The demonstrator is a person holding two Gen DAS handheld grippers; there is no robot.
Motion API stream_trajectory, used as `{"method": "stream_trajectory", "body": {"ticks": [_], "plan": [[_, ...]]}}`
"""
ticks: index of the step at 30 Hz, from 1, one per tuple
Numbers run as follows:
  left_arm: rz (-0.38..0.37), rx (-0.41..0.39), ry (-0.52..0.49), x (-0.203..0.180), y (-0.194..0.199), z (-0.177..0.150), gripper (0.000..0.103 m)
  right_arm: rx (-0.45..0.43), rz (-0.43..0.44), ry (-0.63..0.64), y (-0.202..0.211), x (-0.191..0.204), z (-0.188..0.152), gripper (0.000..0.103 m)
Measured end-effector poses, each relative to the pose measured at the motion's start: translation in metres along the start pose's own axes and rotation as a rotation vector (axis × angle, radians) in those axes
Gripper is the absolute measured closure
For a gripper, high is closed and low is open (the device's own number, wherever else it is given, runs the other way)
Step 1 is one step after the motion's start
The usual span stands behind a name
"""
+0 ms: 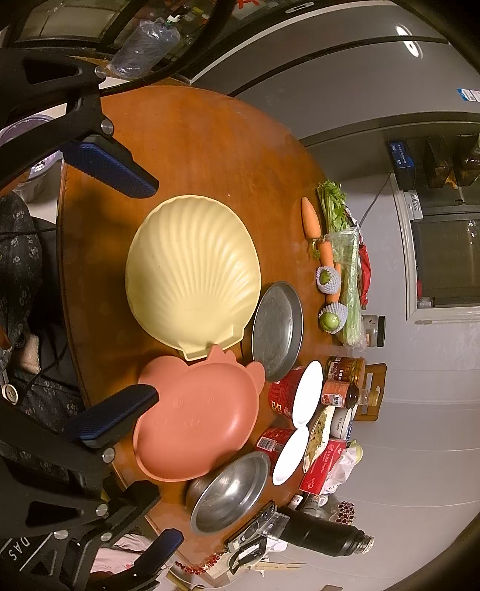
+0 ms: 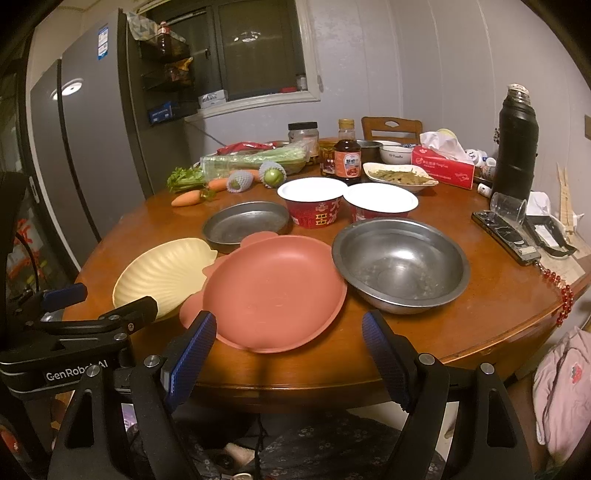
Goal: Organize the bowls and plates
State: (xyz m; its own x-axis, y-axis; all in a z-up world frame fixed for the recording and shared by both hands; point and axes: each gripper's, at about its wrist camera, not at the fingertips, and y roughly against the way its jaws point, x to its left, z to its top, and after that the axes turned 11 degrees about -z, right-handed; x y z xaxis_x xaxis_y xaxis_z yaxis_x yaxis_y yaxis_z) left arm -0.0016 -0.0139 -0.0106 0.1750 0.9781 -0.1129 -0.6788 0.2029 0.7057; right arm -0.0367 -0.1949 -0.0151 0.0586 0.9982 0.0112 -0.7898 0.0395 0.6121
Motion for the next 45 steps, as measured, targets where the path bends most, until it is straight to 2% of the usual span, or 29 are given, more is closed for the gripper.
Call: {"method": "stream_trajectory", "body": {"ticks": [20,30,34,38,45], "plan": [[0.024,-0.01,0.068,0.031,0.004,0.004,0.002,-0.007,0.042,0.055,-0.006,0.011,0.006,0.021],[0.026,0.024,0.16,0.067,-0.003,-0.003,0.002,-0.007,0.145,0.167,-0.02,0.046,0.033,0.021],[0.028,0.045,0.197,0.081,-0.01,-0.007,0.002,0.004,0.189,0.237,-0.031,0.067,0.045,0.021],[0.031,0.063,0.221,0.089,-0.016,-0.008,0.002,0.062,0.255,0.275,-0.054,0.085,0.057,0.021],[0.014,0.089,0.239,0.093,-0.029,-0.006,0.002,0.096,0.246,0.341,-0.087,0.103,0.071,0.021]]}}
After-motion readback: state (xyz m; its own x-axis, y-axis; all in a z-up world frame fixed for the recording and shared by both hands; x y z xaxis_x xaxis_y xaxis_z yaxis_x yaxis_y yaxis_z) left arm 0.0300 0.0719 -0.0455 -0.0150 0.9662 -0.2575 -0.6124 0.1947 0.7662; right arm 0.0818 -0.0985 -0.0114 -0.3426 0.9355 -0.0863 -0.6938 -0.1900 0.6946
